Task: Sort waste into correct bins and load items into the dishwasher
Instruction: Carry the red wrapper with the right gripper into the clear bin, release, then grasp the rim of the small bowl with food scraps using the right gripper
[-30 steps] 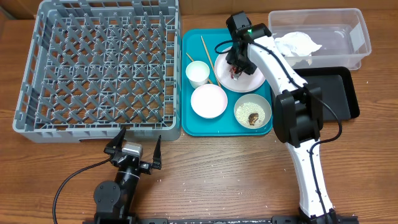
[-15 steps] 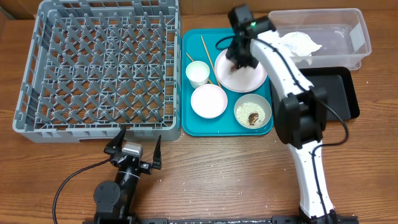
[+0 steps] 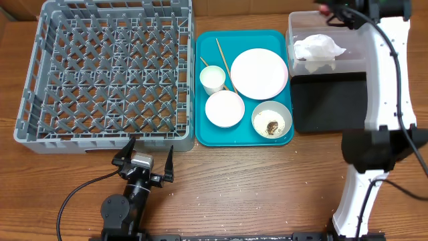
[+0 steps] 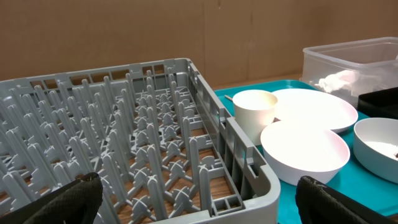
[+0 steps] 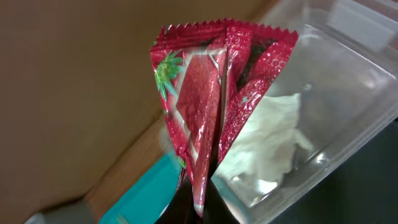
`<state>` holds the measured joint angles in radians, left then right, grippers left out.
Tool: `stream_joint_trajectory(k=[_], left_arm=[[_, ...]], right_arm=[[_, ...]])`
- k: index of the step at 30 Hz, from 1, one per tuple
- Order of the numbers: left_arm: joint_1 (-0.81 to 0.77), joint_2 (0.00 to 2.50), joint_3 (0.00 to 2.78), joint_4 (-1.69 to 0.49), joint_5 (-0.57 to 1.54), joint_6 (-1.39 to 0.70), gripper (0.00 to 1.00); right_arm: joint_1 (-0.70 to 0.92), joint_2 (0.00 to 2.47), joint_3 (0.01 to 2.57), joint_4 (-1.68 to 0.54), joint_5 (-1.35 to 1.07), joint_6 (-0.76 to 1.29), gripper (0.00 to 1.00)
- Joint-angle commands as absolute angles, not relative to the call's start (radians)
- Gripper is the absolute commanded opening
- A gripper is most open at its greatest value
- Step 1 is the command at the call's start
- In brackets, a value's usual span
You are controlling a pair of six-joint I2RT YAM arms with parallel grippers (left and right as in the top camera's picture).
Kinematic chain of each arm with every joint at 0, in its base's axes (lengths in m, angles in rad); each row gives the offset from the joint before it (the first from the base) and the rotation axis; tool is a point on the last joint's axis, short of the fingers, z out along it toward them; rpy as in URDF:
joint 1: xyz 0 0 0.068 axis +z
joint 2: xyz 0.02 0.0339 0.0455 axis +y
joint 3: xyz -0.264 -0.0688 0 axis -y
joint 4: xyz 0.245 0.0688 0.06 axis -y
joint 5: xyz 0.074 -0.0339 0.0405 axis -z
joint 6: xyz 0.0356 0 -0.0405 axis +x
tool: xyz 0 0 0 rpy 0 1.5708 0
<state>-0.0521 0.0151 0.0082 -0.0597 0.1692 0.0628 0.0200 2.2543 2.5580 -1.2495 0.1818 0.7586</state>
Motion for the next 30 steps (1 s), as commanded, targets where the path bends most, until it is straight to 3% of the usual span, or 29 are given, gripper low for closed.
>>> stream_joint_trajectory(k=[1, 4, 7, 9, 12, 14, 22, 30], left_arm=[[-0.046, 0.006, 0.005, -0.059, 0.176, 0.083, 1.0], [-0.046, 0.006, 0.005, -0.059, 0.176, 0.083, 1.0], [-0.046, 0.006, 0.005, -0.059, 0.176, 0.083, 1.0], [-0.046, 0.006, 0.005, -0.059, 0.176, 0.083, 1.0], [-0.046, 0.006, 0.005, -0.059, 0.176, 0.083, 1.0], [-0.046, 0.006, 0.005, -0.059, 0.176, 0.083, 1.0], [-0.046, 0.006, 0.005, -0.059, 0.176, 0.083, 1.0], [-0.046, 0.006, 0.005, -0.059, 0.176, 0.083, 1.0]], right_arm=[[0.01, 2.366, 2.537, -1.247, 0.174, 0.785, 0.04], [0.007, 2.414, 2.537, -1.238, 0.163, 0.785, 0.08], [0.007, 2.443, 2.537, -1.231, 0.164, 0.785, 0.25], [0.007, 2.449, 2.537, -1.232, 0.164, 0.785, 0.31], [0.007, 2.444, 2.537, -1.233, 0.161, 0.772, 0.5], [0.007, 2.429, 2.538, -1.237, 0.094, 0.678, 0.59], [0.029, 2.253, 2.589, -1.376, -0.124, 0.49, 0.67], [0.15, 2.057, 2.59, -1.661, -0.165, 0.486, 0.75]])
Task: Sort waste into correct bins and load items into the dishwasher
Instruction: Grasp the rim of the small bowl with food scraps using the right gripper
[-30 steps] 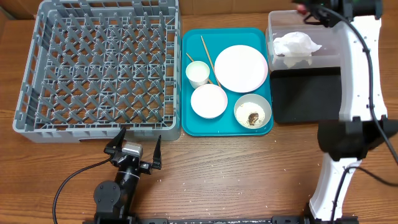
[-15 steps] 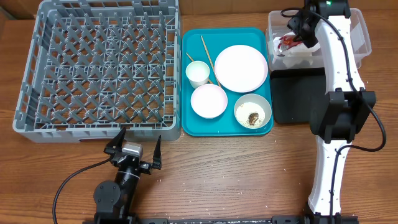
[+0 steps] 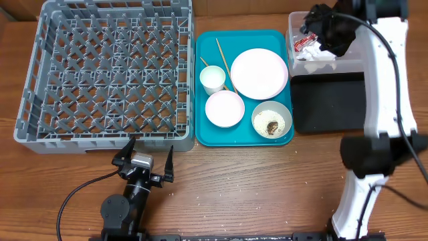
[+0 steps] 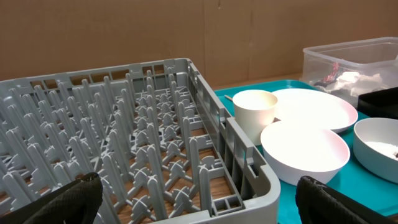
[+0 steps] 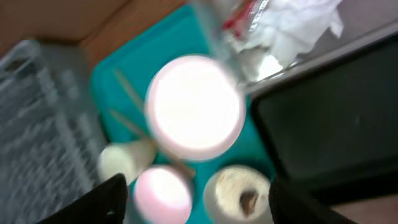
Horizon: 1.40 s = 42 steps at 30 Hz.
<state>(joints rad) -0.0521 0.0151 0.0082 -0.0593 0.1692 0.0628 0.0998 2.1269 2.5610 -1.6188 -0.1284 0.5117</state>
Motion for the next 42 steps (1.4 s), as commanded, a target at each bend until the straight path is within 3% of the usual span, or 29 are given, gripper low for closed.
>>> stream_joint_trajectory(k=[1, 12, 26, 32, 37, 42], left_arm=[[-0.046, 0.006, 0.005, -0.059, 0.176, 0.083, 1.0], [-0.046, 0.006, 0.005, -0.059, 0.176, 0.083, 1.0], [-0.046, 0.006, 0.005, -0.059, 0.176, 0.083, 1.0], [-0.046, 0.006, 0.005, -0.059, 0.176, 0.083, 1.0], [-0.046, 0.006, 0.005, -0.059, 0.176, 0.083, 1.0], [-0.046, 0.006, 0.005, -0.059, 0.176, 0.083, 1.0]], right_arm=[[0.167, 2.054, 2.59, -1.687, -0.158, 0.486, 0.76], [0.344, 2.071, 2.26, -1.626, -0.016, 0.566, 0.77], [0.404, 2.071, 1.7, -1.155, -0.023, 0.628, 0.65], [0.404, 2.071, 1.625, -1.086, -0.024, 0.628, 0.54], [0.406, 2.071, 1.585, -1.068, -0.024, 0.621, 0.34], [0.406, 2.071, 1.565, -1.079, -0.025, 0.621, 0.22]])
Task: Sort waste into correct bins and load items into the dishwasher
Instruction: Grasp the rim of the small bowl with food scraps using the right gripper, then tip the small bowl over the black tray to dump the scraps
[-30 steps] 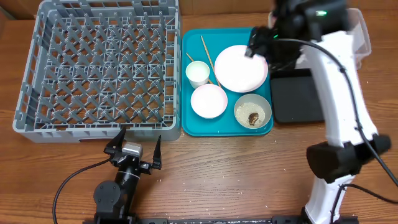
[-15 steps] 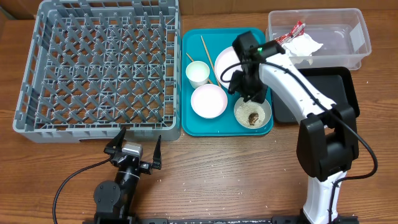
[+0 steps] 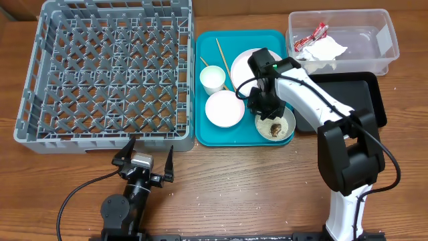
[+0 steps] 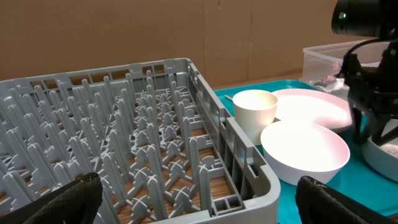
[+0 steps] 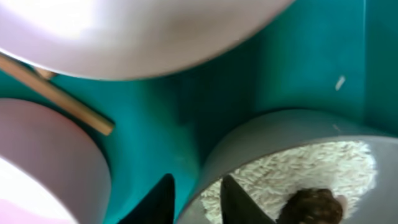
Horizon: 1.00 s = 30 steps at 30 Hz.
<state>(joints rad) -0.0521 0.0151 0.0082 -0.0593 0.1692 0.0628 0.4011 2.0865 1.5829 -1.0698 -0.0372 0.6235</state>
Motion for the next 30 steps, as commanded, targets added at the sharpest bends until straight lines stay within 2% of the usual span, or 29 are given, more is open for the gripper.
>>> stream_joint_trajectory(k=[1, 7, 18, 25, 30], left_arm=[[-0.046, 0.006, 0.005, -0.059, 0.176, 0.083, 1.0], [-0.046, 0.006, 0.005, -0.059, 0.176, 0.083, 1.0], [-0.046, 0.006, 0.005, -0.059, 0.176, 0.083, 1.0], [-0.046, 0.006, 0.005, -0.059, 0.176, 0.083, 1.0], [-0.046, 0.006, 0.005, -0.059, 0.176, 0.083, 1.0]], right_arm=[[0.406, 2.071, 1.565, -1.082, -0.028, 0.621, 0.19], [0.406, 2.071, 1.565, -1.102, -0.066, 0.622, 0.04], [0.405, 2.059, 1.643, -1.195, -0.138, 0.595, 0.04], [0.398, 1.963, 1.833, -1.346, -0.132, 0.521, 0.04], [0.342, 1.87, 1.86, -1.368, -0.134, 0.478, 0.04]])
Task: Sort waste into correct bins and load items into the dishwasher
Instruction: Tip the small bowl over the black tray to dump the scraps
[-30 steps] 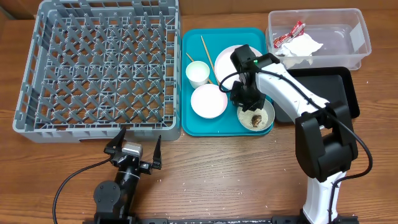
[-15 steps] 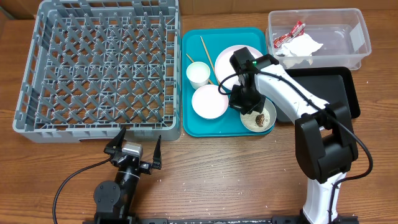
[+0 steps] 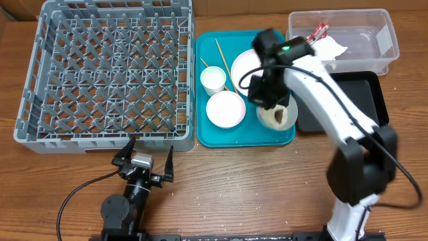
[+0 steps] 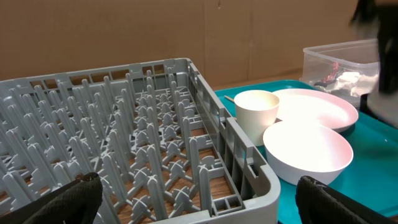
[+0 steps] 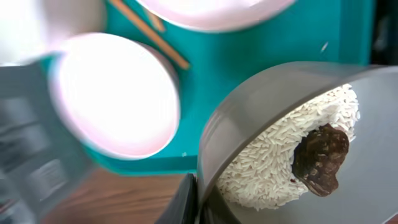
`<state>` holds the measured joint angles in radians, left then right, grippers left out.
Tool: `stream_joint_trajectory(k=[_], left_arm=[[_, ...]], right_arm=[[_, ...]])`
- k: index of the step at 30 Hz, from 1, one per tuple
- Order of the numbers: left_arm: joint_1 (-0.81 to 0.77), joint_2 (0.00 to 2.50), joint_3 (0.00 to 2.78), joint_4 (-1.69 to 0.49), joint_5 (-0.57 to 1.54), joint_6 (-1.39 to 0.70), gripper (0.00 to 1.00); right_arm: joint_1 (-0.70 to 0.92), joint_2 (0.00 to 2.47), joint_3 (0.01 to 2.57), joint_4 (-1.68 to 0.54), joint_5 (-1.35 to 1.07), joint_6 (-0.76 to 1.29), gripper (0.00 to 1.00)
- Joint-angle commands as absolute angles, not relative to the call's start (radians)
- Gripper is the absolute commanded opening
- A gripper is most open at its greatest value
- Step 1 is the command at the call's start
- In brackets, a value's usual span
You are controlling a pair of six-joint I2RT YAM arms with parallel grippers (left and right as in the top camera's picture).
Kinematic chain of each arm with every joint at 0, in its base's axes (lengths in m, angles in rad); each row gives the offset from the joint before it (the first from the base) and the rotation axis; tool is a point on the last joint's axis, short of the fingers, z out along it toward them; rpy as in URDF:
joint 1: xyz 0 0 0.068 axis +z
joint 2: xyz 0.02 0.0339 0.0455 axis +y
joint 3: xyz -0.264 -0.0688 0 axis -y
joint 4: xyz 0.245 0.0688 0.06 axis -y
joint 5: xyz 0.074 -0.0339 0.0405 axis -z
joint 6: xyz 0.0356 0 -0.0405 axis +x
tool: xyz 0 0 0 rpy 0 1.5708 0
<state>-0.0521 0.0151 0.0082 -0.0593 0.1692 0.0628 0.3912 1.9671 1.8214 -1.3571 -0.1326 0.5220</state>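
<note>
A grey bowl (image 5: 292,124) of white rice with a brown lump hangs tilted a little above the teal tray (image 3: 200,87), at its front right corner. My right gripper (image 5: 199,202) is shut on the bowl's rim; from overhead the bowl (image 3: 277,118) shows just under the gripper (image 3: 267,104). On the tray stand a pink bowl (image 3: 225,109), a white cup (image 3: 212,79), a white plate (image 3: 246,67) and chopsticks (image 3: 221,55). The grey dish rack (image 3: 107,70) stands at the left. My left gripper (image 3: 144,163) rests open on the table before the rack.
A clear bin (image 3: 364,37) at the back right holds a red wrapper (image 3: 314,32) and white tissue (image 3: 332,48). A black bin (image 3: 371,97) lies in front of it, right of the tray. Bare wooden table runs along the front.
My right gripper, then at the rim of the rice bowl standing on the tray, is now shut on that rim, and the bowl is raised and tilted. The left arm has not moved.
My right gripper held a red strawberry wrapper above the clear bin. Then the wrapper lay in the bin and the gripper was open over the tray. Then its fingers were at the rice bowl's rim, and now they hold the bowl off the tray.
</note>
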Motion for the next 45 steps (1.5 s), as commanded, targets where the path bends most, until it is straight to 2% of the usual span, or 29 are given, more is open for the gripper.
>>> stream_joint_trajectory(k=[1, 10, 17, 24, 45], left_arm=[[-0.046, 0.006, 0.005, -0.059, 0.176, 0.083, 1.0], [-0.046, 0.006, 0.005, -0.059, 0.176, 0.083, 1.0], [-0.046, 0.006, 0.005, -0.059, 0.176, 0.083, 1.0], [-0.046, 0.006, 0.005, -0.059, 0.176, 0.083, 1.0], [-0.046, 0.006, 0.005, -0.059, 0.176, 0.083, 1.0]], right_arm=[[0.322, 1.858, 1.86, -1.372, -0.14, 0.46, 0.04], [0.1, 1.841, 1.823, -1.336, -0.358, 0.162, 0.04], [-0.057, 1.842, 1.683, -1.219, -0.685, -0.068, 0.04], [-0.159, 1.842, 1.568, -1.145, -0.878, -0.183, 0.04], [-0.358, 1.843, 1.303, -0.877, -1.24, -0.218, 0.04]])
